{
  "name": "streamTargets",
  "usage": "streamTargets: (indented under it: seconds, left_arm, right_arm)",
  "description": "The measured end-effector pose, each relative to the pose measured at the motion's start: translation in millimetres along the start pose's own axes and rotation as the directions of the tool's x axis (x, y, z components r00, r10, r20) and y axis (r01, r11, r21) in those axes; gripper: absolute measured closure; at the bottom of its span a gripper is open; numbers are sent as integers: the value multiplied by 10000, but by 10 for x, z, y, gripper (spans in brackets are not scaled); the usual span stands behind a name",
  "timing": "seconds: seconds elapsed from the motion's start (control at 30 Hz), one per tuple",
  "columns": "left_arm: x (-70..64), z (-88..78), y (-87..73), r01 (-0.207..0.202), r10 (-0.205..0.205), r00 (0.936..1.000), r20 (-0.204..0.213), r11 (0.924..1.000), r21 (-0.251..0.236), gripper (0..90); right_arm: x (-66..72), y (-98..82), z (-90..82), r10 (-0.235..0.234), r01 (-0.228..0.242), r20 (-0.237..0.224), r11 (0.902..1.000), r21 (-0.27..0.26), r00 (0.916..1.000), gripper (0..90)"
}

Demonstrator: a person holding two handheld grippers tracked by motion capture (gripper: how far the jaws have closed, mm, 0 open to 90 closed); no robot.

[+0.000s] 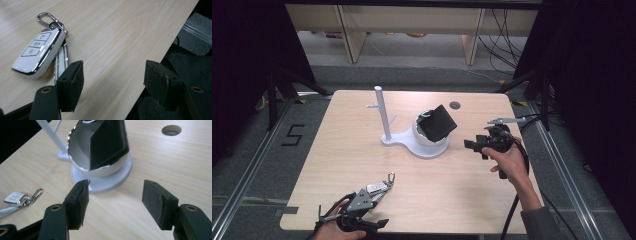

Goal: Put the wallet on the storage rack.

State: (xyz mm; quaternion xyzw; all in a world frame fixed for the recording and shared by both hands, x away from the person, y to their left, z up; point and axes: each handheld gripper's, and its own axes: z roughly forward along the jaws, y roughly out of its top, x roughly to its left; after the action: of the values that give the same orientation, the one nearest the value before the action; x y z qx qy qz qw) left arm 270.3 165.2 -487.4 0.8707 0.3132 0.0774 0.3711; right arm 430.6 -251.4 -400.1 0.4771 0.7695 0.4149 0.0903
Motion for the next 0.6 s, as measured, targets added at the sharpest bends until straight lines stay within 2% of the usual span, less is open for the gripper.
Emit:
streamTargets:
  seconds: [0.03, 0.1, 0.13, 0.17, 0.2, 0.23, 0.27, 0.3, 0.33, 0.37, 0.43, 0.47, 0.53, 0.57, 0.6]
  left_arm:
    - [4, -11, 2, -3, 3, 10000, 71, 10000, -17, 321]
    - [18, -21, -2, 199, -200, 9997, -135, 9998, -87, 311]
    - [31, -29, -6, 150, -151, 9999, -71, 9998, -108, 310]
    - [27, -27, -13, 373, -375, 9992, -155, 9991, -185, 310]
    - [38, -39, -16, 333, -335, 9993, -138, 9993, -167, 308]
    - [37, -39, -21, 428, -433, 9989, -195, 9988, -249, 306]
    - [40, -46, -21, 377, -383, 9989, -288, 9990, -220, 305]
    - [43, -54, -21, 325, -332, 9987, -377, 9993, -198, 303]
    - [46, -62, -20, 228, -234, 9991, -359, 9996, -163, 300]
    - [39, -59, -20, 334, -345, 9987, -382, 9990, -295, 297]
    - [48, -70, -20, 256, -267, 9989, -391, 9993, -274, 287]
    - [48, -60, -24, 397, -414, 9983, -418, 9984, -403, 284]
    - [65, -75, -25, 238, -250, 9982, -545, 9995, -228, 281]
    - [53, -68, -28, 386, -404, 9981, -463, 9985, -388, 281]
    - [71, -80, -26, 206, -218, 9981, -582, 9996, -218, 278]
  right_arm:
    - [0, 0, 0, 0, 0, 0, 10000, 0, 10000, 389]
    - [65, -108, 2, 245, -244, -103, 9996, 133, 9996, 382]
    - [44, -139, 6, -118, 119, -127, 9999, 70, 9998, 381]
    - [57, -194, 4, -55, 55, -208, 10000, -10, 9998, 379]
    - [63, -225, 10, -26, 24, -327, 10000, -58, 9995, 378]
    - [104, -275, 12, 345, -344, -364, 9994, 34, 9987, 377]
    - [83, -307, 18, 35, -38, -507, 10000, -48, 9987, 377]
    - [84, -333, 33, 16, -22, -513, 9999, -112, 9987, 375]
    - [87, -370, 48, 12, -9, -527, 10000, 54, 9986, 368]
    - [88, -391, 53, 11, -5, -467, 9999, 113, 9989, 364]
    - [90, -454, 66, 111, -105, -488, 9999, 115, 9987, 358]
    - [95, -476, 68, 121, -115, -506, 9999, 118, 9986, 352]
    - [101, -532, 76, 145, -145, -617, 9999, 1, 9980, 347]
    - [141, -567, 80, 538, -529, -614, 9985, 158, 9967, 335]
    - [125, -585, 93, 189, -182, -612, 9998, 111, 9979, 326]
